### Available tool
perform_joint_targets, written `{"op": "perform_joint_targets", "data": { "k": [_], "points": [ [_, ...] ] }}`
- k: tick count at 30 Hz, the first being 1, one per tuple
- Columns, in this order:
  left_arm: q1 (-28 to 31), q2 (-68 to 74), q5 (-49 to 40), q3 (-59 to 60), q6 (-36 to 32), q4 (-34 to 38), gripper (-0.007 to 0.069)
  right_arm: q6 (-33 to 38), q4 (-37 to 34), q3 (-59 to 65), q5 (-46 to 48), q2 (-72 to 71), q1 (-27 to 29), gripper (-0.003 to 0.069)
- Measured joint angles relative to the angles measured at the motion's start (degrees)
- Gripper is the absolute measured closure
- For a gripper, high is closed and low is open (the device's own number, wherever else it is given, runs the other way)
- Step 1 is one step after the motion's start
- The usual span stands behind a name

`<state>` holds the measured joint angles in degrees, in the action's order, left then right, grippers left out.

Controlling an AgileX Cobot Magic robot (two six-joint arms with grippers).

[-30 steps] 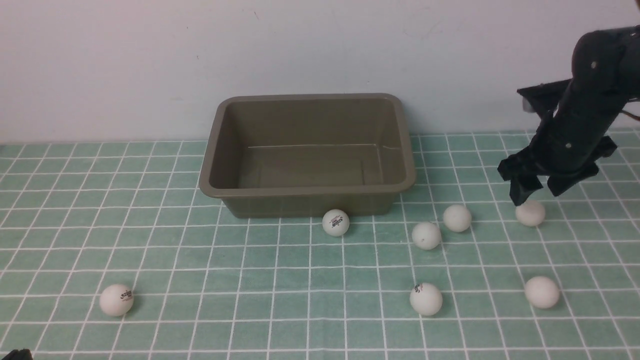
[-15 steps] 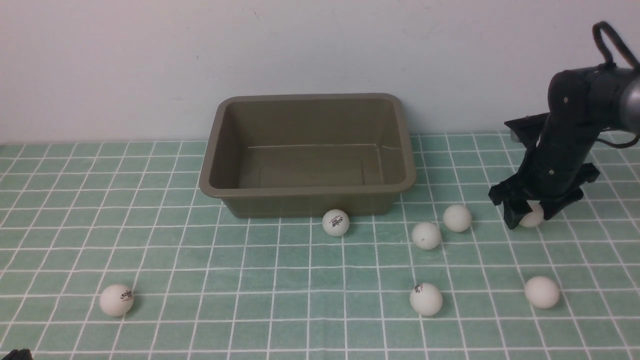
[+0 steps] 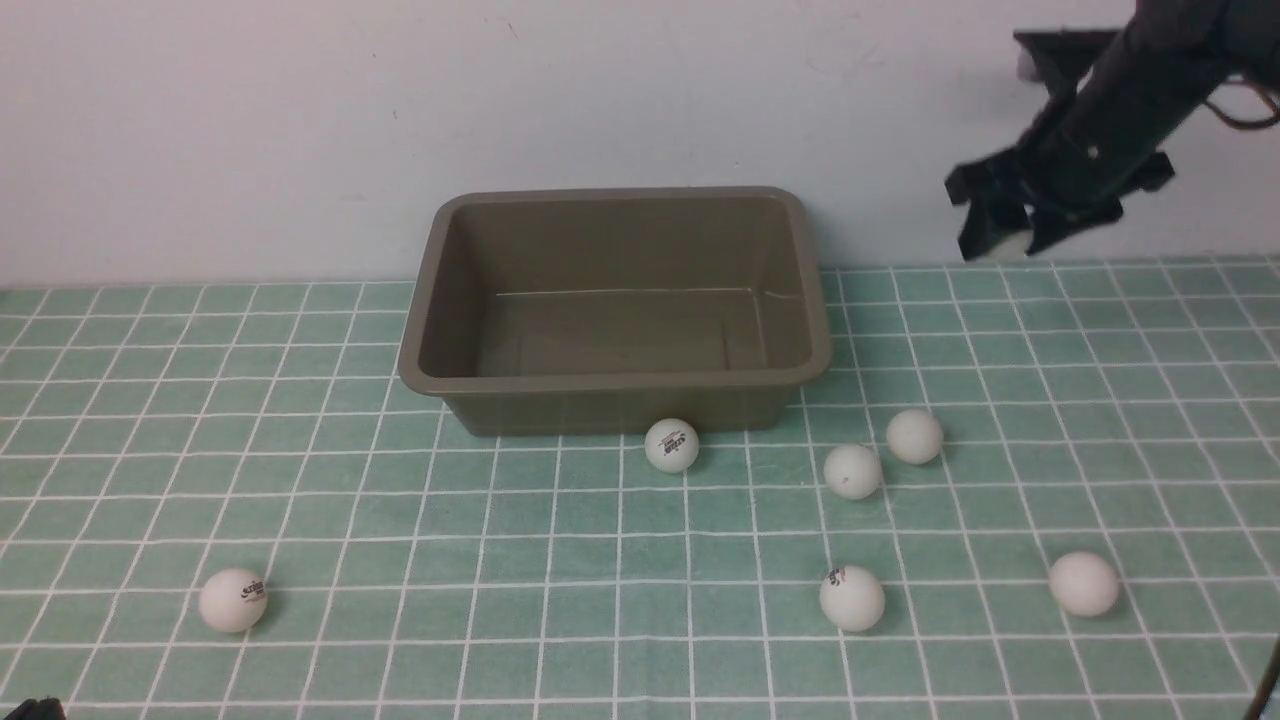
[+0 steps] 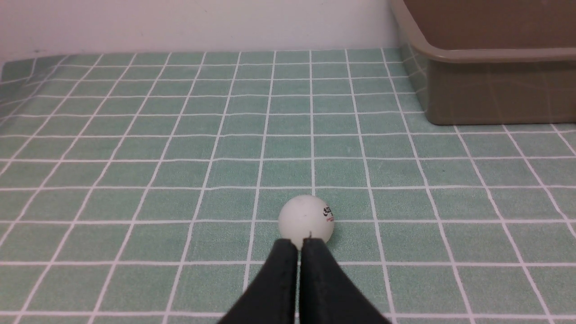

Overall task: Put the table tennis balls in the box on the green coffee tablecloth.
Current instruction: 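Release the ping pong ball into the bin and lift the gripper away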

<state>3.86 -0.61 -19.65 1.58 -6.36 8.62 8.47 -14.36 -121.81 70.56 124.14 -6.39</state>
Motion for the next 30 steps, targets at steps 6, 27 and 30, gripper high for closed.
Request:
{"op": "perform_joint_targets", "data": {
  "k": [6,27,30],
  "points": [
    [0.0,0.0,0.0,0.0,0.0,0.0,0.0629,0.31,-2.7,-4.14,0.65,0.14,-8.97,0.0298],
    [0.0,0.0,0.0,0.0,0.0,0.0,0.0629,2.96,2.13,-7.58,-1.28,10.53,-19.25,0.0137],
    [0.0,0.0,0.0,0.0,0.0,0.0,0.0629,2.1,2.98,-8.26,0.15,8.5,-18.49,0.0132]
  ]
}}
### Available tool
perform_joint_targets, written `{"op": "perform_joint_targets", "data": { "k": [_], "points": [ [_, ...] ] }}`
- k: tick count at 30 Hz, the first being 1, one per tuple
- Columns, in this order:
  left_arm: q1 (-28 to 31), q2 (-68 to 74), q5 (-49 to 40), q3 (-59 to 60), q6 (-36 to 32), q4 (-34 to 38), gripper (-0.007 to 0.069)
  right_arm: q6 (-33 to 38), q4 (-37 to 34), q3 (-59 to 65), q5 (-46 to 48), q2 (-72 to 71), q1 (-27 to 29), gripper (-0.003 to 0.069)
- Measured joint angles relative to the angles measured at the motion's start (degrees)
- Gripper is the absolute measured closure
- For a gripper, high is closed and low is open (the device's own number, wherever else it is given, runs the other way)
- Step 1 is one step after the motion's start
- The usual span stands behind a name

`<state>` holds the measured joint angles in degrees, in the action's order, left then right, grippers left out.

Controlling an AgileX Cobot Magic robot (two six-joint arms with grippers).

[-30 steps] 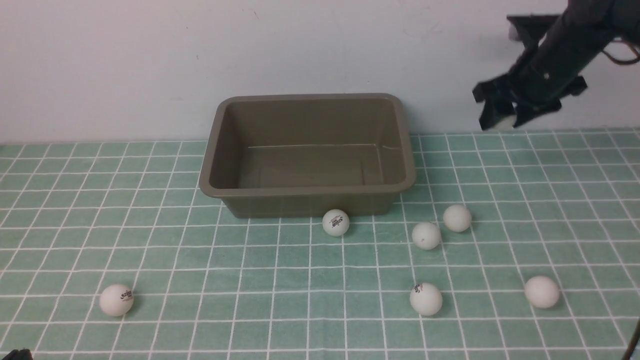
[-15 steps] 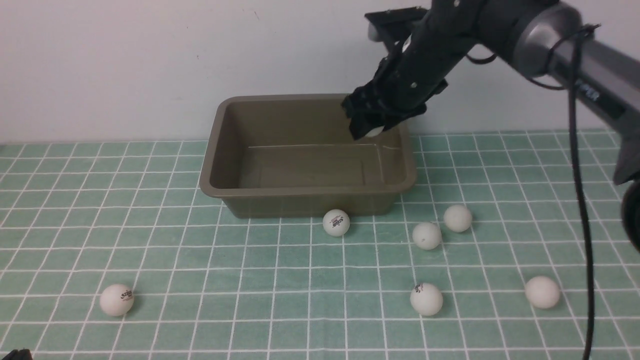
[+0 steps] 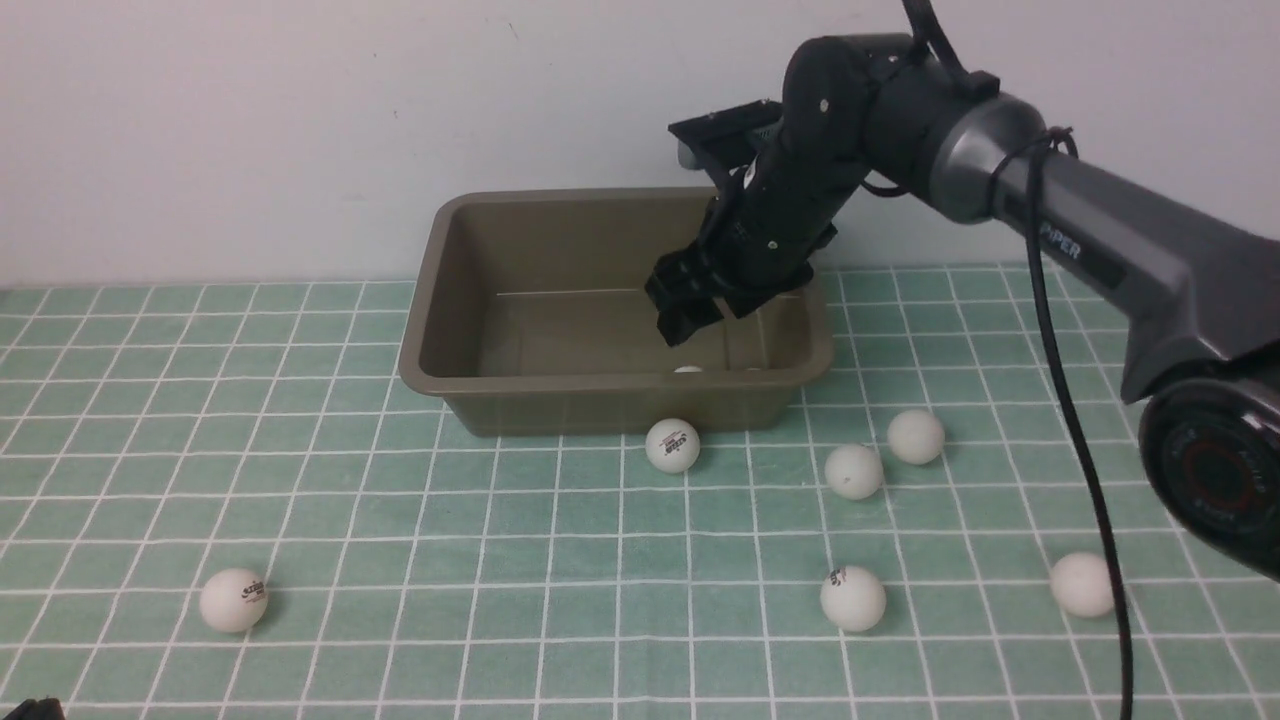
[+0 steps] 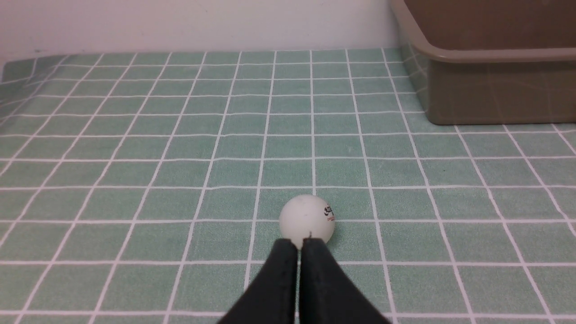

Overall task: Put the table tennis balls in the box on the green coffee tablecloth.
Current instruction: 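Release the ping pong ball into the bin and lift the gripper away, then reach for and grasp a ping pong ball on the table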

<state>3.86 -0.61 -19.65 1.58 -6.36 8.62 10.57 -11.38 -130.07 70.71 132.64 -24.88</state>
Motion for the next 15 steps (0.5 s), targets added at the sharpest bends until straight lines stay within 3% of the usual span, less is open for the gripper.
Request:
{"op": "perform_joint_targets", "data": {
  "k": [7,15],
  "points": [
    [0.0,0.0,0.0,0.0,0.0,0.0,0.0629,-3.02,5.56,1.27,0.9,-8.81,3.92,0.0131],
    [0.0,0.0,0.0,0.0,0.0,0.0,0.0629,-4.18,7.98,12.22,0.9,-22.06,10.87,0.0131]
  ]
}}
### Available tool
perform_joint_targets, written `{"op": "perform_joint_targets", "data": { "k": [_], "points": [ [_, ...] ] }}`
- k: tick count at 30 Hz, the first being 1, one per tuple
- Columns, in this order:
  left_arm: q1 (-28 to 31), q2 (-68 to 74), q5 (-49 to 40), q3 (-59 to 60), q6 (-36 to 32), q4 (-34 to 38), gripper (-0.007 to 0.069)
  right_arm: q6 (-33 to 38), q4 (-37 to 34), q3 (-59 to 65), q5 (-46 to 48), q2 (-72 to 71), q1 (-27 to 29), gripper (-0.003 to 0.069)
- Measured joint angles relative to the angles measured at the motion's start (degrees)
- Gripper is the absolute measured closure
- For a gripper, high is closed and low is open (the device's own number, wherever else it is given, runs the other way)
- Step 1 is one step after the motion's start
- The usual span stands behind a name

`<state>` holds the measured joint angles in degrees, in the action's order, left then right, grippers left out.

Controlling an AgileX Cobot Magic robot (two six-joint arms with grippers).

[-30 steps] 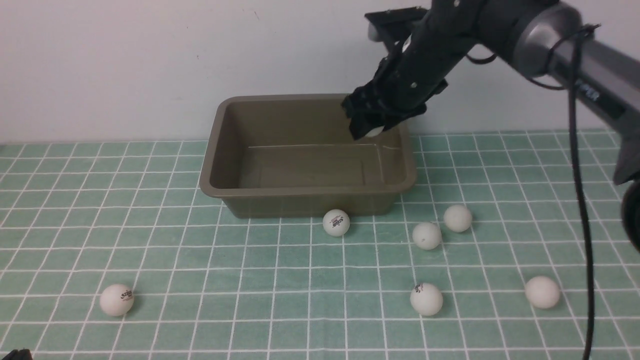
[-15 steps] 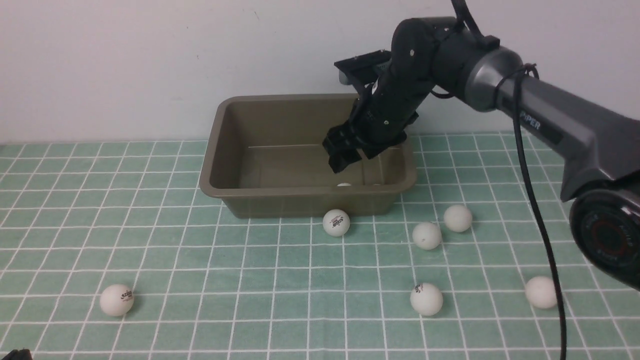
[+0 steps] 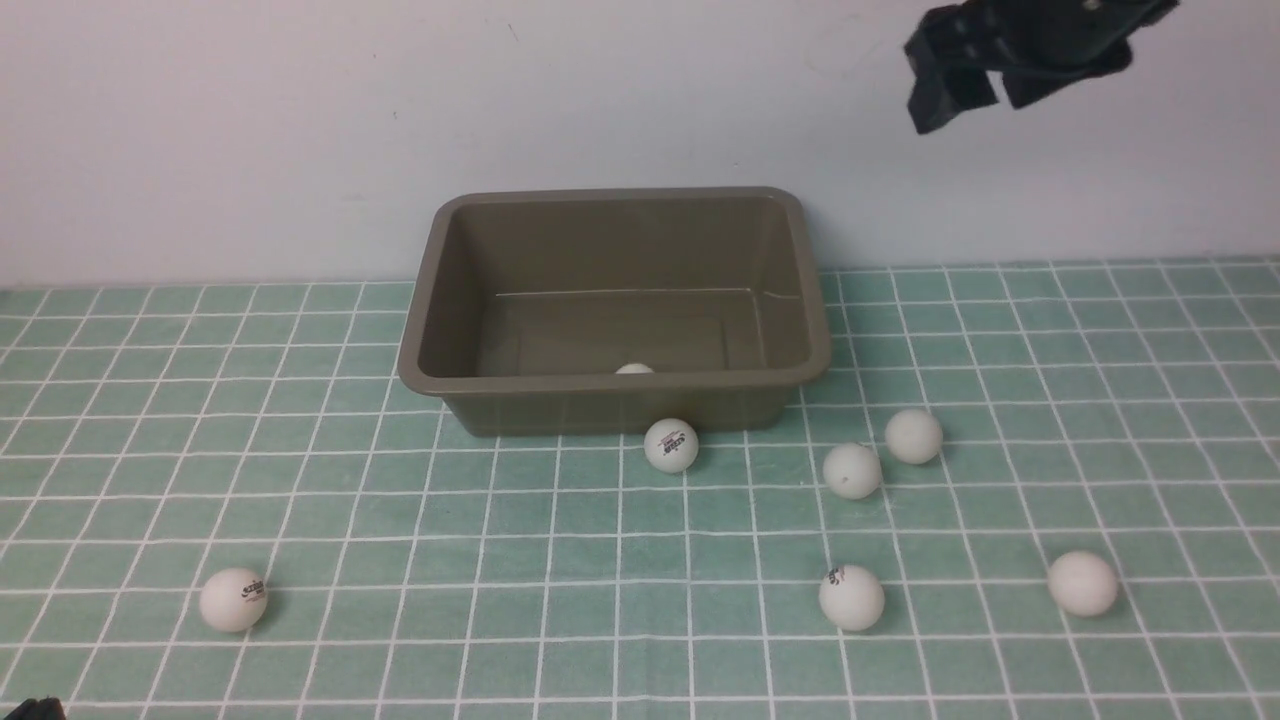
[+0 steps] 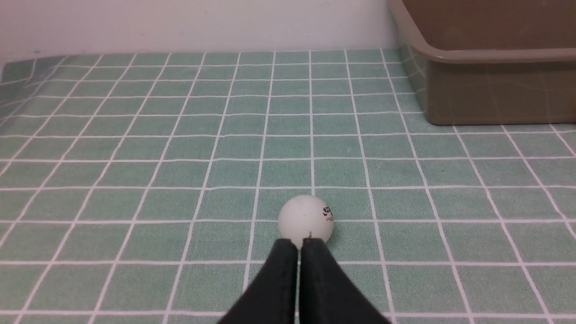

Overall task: Put the table tennis balls in the box on the green coffee tablecloth.
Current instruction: 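Reach for and grasp a ping pong ball on the table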

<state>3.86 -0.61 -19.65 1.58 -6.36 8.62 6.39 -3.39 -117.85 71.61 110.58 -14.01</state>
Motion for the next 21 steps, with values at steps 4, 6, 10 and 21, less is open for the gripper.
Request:
{"op": "perform_joint_targets", "data": {
  "k": [4,6,10,21],
  "points": [
    [0.0,0.0,0.0,0.0,0.0,0.0,0.0629,-0.07,0.0,9.78,0.2,-4.25,2.45,0.0131],
    [0.0,0.0,0.0,0.0,0.0,0.0,0.0629,-0.07,0.0,12.09,0.2,-4.31,2.57,0.0131],
    [0.0,0.0,0.0,0.0,0.0,0.0,0.0629,0.04,-1.32,20.72,0.1,-2.37,2.58,0.0131],
    [0.0,0.0,0.0,0.0,0.0,0.0,0.0629,0.82,-4.69,25.23,-10.42,5.0,0.35,0.0131]
  ]
}}
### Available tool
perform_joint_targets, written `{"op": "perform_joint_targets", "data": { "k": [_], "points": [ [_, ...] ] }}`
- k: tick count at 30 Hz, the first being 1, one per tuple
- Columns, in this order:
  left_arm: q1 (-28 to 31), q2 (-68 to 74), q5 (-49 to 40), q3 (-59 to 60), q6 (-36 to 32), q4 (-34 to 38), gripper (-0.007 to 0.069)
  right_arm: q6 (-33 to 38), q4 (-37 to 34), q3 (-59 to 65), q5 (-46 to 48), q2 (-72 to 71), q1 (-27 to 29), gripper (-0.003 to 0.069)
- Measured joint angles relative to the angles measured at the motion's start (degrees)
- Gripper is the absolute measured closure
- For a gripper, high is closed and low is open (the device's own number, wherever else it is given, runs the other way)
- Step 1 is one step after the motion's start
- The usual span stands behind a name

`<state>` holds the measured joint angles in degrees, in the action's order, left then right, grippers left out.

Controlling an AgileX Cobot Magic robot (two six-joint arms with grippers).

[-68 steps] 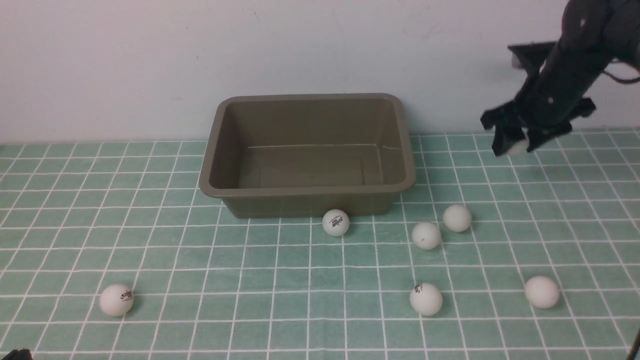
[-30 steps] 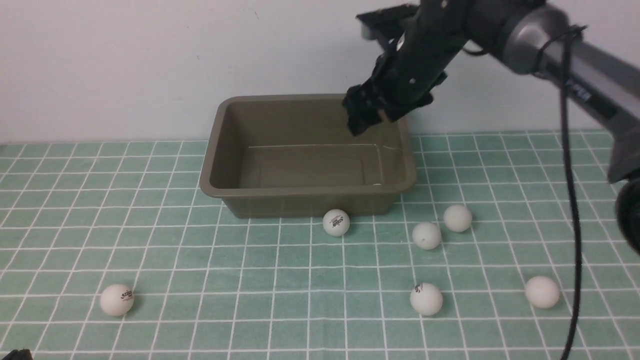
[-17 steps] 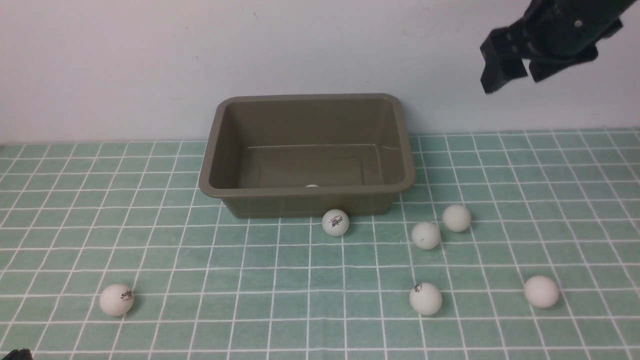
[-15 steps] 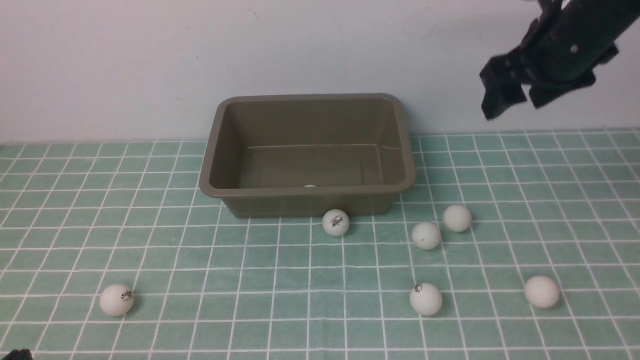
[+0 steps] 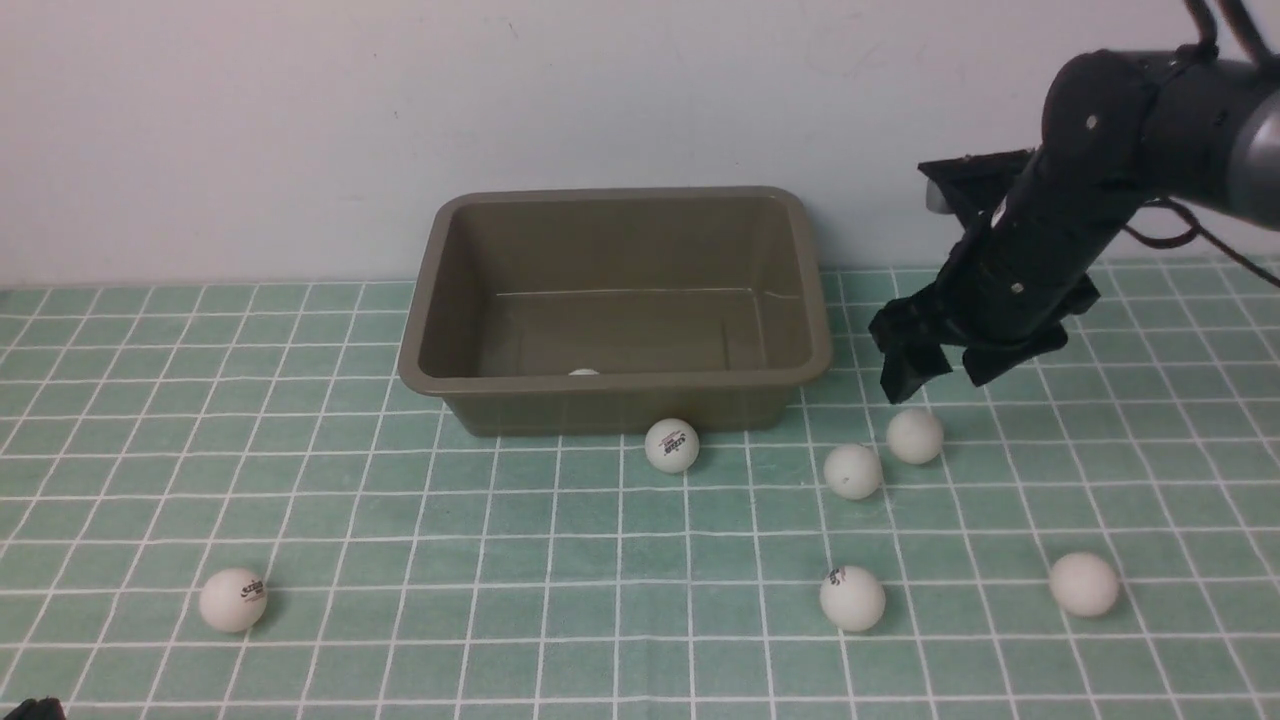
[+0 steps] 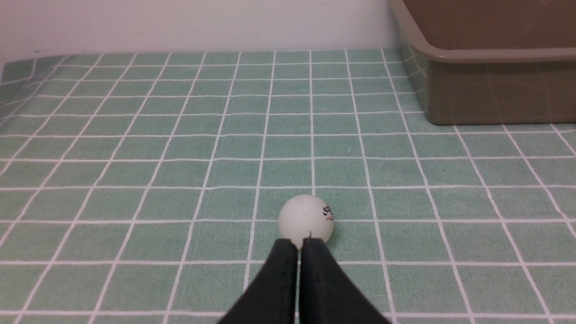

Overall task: Put the table tennis balls in the box on the green coffee tablecloth.
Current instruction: 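Reach for and grasp a ping pong ball on the table, then release the ping pong ball into the bin and lift the gripper away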

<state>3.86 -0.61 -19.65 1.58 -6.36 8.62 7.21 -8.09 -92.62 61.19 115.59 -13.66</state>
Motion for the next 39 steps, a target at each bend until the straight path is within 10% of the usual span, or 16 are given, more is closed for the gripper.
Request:
{"op": "perform_joint_targets", "data": {
  "k": [29,39],
  "points": [
    [0.0,0.0,0.0,0.0,0.0,0.0,0.0629,-1.46,5.89,-9.97,8.52,7.92,-0.32,0.03],
    [0.0,0.0,0.0,0.0,0.0,0.0,0.0629,2.21,-8.09,-28.54,9.17,8.16,-5.45,0.03]
  ]
}}
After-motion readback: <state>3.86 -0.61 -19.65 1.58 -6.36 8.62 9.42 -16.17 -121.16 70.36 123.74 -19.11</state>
